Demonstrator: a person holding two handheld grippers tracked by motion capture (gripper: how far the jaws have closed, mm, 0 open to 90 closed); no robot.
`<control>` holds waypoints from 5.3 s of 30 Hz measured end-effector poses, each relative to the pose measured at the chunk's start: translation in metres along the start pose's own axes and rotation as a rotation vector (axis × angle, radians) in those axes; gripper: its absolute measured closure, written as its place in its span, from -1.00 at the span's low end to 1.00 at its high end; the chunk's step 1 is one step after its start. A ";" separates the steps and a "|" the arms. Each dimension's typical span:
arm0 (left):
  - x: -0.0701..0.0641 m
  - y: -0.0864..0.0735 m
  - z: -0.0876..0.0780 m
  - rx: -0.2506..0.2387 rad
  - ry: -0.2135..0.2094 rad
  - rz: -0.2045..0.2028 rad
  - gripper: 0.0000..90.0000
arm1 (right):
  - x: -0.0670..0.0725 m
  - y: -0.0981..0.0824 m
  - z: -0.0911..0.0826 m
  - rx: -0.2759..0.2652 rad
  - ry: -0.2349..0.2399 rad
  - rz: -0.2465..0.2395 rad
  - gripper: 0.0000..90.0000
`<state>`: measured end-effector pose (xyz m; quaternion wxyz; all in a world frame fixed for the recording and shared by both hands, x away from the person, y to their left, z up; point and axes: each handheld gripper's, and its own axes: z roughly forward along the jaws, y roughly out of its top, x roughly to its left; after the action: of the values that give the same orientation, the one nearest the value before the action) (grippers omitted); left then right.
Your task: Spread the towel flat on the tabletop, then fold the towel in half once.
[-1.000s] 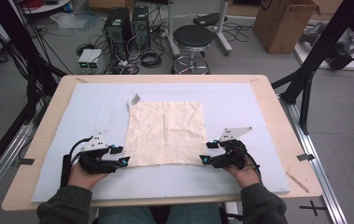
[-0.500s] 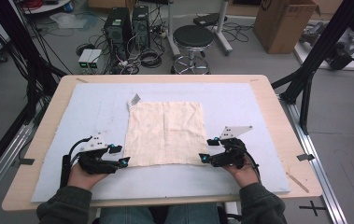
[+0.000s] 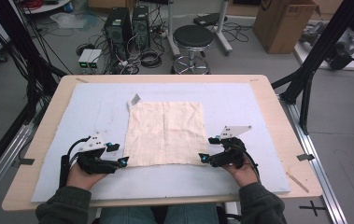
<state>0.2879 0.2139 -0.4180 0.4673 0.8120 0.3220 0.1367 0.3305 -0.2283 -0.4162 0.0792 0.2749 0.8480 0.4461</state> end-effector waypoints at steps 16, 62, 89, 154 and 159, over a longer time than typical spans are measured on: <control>0.001 0.000 -0.001 -0.003 0.012 -0.002 -0.28 | -0.001 -0.001 0.001 -0.004 -0.029 0.028 -0.70; 0.014 0.021 0.000 -0.004 0.002 -0.075 -0.23 | -0.020 0.015 0.005 -0.003 0.026 0.056 -0.73; 0.090 0.087 0.024 -0.018 0.060 -0.155 -0.10 | -0.093 0.096 0.010 0.040 -0.082 0.037 -0.67; 0.142 0.070 0.135 0.103 0.281 -0.394 0.53 | -0.152 0.084 0.108 0.223 -0.242 0.237 0.73; 0.143 0.070 0.134 0.111 0.276 -0.412 0.94 | -0.154 0.083 0.108 0.220 -0.194 0.235 0.93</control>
<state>0.4937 0.1923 -0.4408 0.3916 0.7272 0.5485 0.1303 0.5329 -0.1966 -0.4305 0.0772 0.4209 0.8422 0.3281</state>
